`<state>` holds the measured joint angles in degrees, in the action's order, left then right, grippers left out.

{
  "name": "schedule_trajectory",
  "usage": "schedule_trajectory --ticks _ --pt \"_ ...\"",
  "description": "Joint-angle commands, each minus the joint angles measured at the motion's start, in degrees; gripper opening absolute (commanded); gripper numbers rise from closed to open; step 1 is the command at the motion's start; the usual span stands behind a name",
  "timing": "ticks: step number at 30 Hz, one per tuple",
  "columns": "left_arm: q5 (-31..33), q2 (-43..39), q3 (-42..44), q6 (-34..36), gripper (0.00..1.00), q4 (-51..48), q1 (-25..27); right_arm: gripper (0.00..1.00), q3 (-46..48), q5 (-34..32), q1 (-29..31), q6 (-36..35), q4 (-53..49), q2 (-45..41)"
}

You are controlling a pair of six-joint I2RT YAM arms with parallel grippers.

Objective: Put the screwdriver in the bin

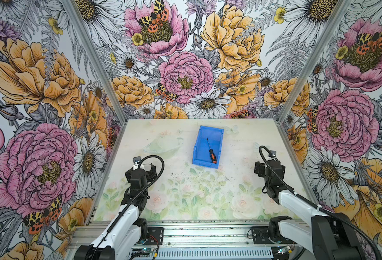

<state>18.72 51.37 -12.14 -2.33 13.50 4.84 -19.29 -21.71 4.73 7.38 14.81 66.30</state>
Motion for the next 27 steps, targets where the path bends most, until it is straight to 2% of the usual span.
schedule_trajectory --ticks 1,5,9,13,18,21,24,27 --pt "-4.93 6.31 -2.43 1.79 0.99 12.41 -1.49 0.99 -4.26 1.29 -0.52 -0.23 5.53 3.85" --pt "-4.81 15.03 -5.86 2.24 0.99 17.48 -1.42 0.99 -3.43 -0.14 -0.59 1.02 6.32 3.18" --pt "-6.33 20.66 -9.06 5.43 0.99 19.04 0.06 1.00 -2.95 1.23 -0.69 0.68 9.34 3.58" --pt "-8.66 23.95 -10.30 6.95 0.99 21.79 0.35 1.00 -4.94 2.28 -1.12 0.40 14.75 8.87" --pt "-11.17 26.64 -11.41 7.68 0.99 24.30 -0.55 0.99 -12.23 5.59 -1.35 -2.18 13.09 17.44" --pt "-12.91 27.53 -11.82 7.93 0.99 25.17 -0.86 0.99 -12.34 5.76 -2.44 -2.26 14.92 18.15" --pt "-15.63 29.83 -11.46 8.89 0.99 28.23 -1.13 0.99 -9.15 6.03 -3.50 -2.04 23.20 20.39" --pt "-12.14 33.83 -11.99 4.33 0.99 31.32 -3.57 0.99 -8.94 6.14 -3.58 -1.63 23.10 19.94"
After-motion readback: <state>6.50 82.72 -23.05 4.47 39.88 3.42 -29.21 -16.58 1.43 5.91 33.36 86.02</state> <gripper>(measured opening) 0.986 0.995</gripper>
